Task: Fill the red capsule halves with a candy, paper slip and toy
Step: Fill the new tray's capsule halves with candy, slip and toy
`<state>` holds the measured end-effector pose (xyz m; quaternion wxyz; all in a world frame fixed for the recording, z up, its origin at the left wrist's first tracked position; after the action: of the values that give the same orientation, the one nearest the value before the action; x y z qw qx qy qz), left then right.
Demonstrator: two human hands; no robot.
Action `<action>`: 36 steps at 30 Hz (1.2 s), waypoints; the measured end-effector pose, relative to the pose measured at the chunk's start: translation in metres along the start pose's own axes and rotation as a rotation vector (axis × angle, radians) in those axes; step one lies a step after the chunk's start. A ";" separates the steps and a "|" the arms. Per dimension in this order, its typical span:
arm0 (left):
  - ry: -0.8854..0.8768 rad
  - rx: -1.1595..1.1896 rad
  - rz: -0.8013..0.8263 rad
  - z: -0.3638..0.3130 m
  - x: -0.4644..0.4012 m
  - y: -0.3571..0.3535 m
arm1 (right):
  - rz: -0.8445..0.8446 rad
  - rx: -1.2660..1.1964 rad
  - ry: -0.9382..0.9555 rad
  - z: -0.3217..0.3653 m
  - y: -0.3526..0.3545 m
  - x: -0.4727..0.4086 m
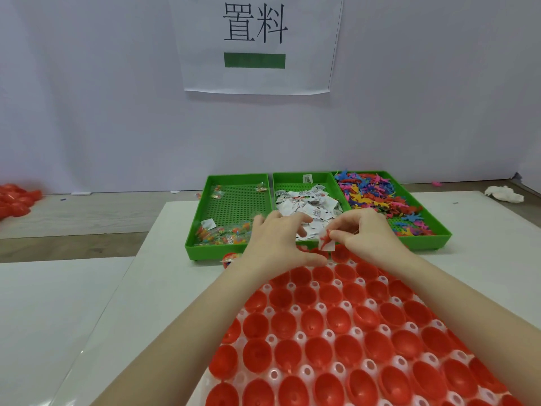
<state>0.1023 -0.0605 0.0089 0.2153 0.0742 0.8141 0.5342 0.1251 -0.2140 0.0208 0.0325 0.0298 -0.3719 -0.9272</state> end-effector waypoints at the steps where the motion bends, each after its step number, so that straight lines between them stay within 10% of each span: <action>1: -0.031 -0.029 0.018 0.000 0.000 -0.003 | -0.001 0.003 0.002 -0.002 -0.002 -0.001; 24: -0.132 -0.168 0.013 -0.006 -0.008 -0.018 | 0.079 0.715 0.350 0.018 -0.011 0.000; 36: -0.148 -0.163 0.075 -0.006 -0.006 -0.016 | 0.161 0.503 0.227 0.014 0.003 -0.001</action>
<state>0.1067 -0.0738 -0.0023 0.2600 0.1263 0.7466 0.5992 0.1251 -0.2066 0.0335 0.1389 0.1111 -0.5854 -0.7910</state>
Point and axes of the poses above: each hand's wrist, its own x-axis away from the middle knuckle, its own y-axis out of the back of the hand, z = x × y, the point moved 1 cm from there along -x, towards the middle knuckle, and after that the axes turned 13 degrees about -y, right-handed, at the moved point
